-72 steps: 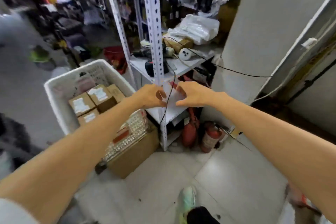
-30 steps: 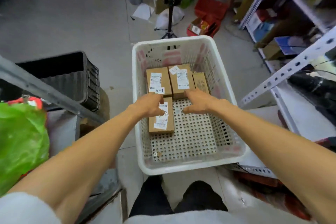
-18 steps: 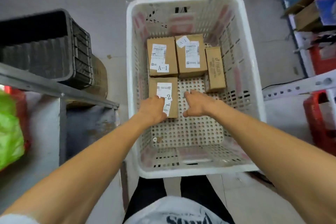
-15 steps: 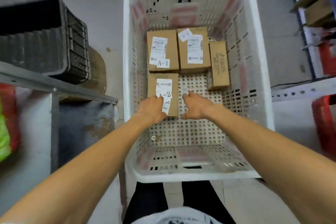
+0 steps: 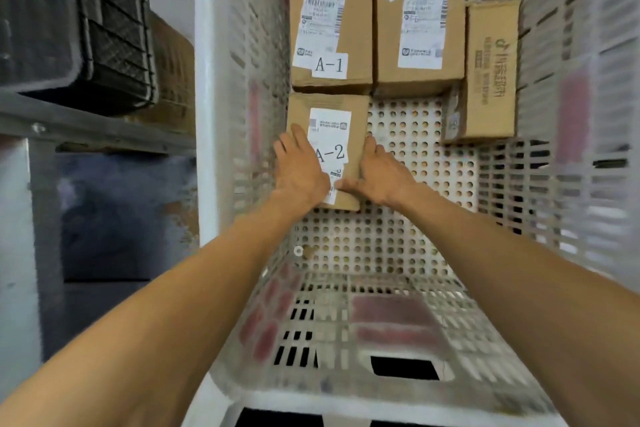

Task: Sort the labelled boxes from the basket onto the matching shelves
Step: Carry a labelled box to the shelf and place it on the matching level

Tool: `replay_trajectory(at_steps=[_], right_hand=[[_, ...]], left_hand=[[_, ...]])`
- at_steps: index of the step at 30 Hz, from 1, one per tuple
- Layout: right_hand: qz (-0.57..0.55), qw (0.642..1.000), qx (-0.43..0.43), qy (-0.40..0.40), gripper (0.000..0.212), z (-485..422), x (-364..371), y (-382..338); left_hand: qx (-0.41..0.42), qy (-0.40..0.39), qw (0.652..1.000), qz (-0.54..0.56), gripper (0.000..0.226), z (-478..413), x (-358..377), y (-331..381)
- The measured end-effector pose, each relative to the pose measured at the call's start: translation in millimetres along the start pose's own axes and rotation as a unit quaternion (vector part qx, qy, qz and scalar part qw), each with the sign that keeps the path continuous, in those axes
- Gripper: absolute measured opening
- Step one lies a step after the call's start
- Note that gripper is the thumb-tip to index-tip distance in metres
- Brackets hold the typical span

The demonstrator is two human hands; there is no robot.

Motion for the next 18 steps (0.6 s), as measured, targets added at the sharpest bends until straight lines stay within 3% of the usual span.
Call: replay_trajectory(at_steps=[2,6,11,18], right_hand=[[-0.056,0.998,-0.004,-0.012,0.102,-1.1,7.3,4.4],[-0.157,0.987,0.038,-0.015,0.104,3.5,9.4,27.7],[-0.25,0.965,0.077,0.003,0.124,9.5,-2.0,74.7],[-0.372,0.927,0.052,-0.023,0.141,4.6,6.4,93.8]], left_hand=[[-0.007,-0.007,0.999,0.05,0.108,3.2,8.6,4.3],[0.003,0.027,0.983,0.181,0.118,3.9,20.8,10.4],[0.008,-0.048,0.95,0.307,0.116,-9.8,41.8,23.6],[-0.008,-0.08,0.889,0.45,0.138,-15.0,61.6,35.7]])
Point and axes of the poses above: each hand's wrist, its own z-axis away from the middle knuckle, its own x-axis out of the palm, y = z × x, the point moved 3 cm from there along -z, towards the middle knuckle, and after that the axes turned 12 degrees about x, right-handed, at the moved point
